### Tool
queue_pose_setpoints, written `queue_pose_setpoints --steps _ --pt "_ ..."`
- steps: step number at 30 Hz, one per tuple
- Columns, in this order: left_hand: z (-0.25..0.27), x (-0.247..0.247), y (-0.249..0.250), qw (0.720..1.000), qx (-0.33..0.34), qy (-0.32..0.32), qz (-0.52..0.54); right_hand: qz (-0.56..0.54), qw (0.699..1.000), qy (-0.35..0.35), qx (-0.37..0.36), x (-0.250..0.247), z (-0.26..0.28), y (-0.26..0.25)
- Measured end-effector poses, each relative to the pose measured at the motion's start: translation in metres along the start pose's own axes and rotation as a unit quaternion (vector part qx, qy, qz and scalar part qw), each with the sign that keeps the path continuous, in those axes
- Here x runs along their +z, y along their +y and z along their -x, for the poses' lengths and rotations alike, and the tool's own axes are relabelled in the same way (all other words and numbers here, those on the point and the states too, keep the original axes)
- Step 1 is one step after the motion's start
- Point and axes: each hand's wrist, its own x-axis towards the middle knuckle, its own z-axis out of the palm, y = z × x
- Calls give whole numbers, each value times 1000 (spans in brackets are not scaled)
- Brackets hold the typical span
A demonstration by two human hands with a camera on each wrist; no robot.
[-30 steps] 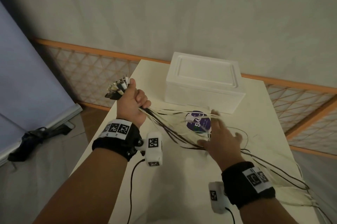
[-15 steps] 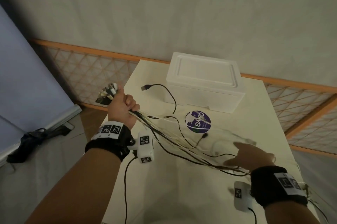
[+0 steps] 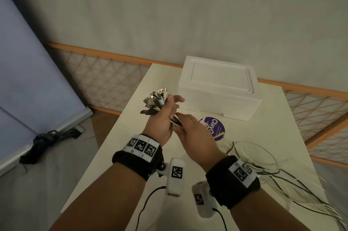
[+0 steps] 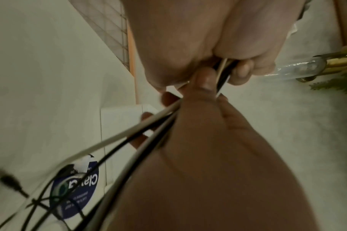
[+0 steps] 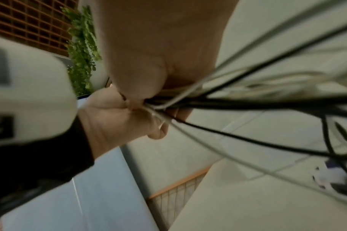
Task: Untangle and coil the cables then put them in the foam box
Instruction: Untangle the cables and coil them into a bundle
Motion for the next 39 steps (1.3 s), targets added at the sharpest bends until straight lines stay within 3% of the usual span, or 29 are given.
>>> queue_pose_setpoints --steps 4,7,10,12,14,17,21,23,26,31,33,36,37,39 --pt "7 9 -2 997 -25 20 67 37 992 112 -50 9 -3 -5" --pt "8 13 -2 995 -31 23 88 62 989 123 -57 3 -6 -5" --pt "7 17 -3 995 -29 19 90 5 992 126 -26 0 -5 -7" --pt "7 18 -4 995 -31 -1 92 -48 994 95 35 -1 -6 -8" --pt "6 16 -4 996 -38 -13 78 -135 987 13 90 -8 -8 -8" --pt "3 10 -2 999 -40 -14 23 -323 930 -89 153 -24 -12 -2" --pt "-2 8 -7 999 -31 14 -3 -198 969 -83 123 -20 -17 -2" --pt "-2 8 -11 1000 -21 13 -2 -200 967 -90 133 -15 -17 -2" --pt "2 8 -12 999 -36 1 25 -253 948 -134 137 -17 -14 2" --pt "8 11 -13 991 -74 -21 111 -420 887 -131 138 -27 -11 3" --pt "9 11 -13 989 -79 -22 121 -399 892 -162 136 -32 -11 9" --pt "-1 -3 -2 984 -54 9 168 -147 951 -232 139 -28 2 30" --pt "-7 -10 3 981 -44 19 186 -80 955 -242 149 -24 11 40" --pt "-14 -19 9 977 -39 33 207 -64 949 -241 192 -15 31 60"
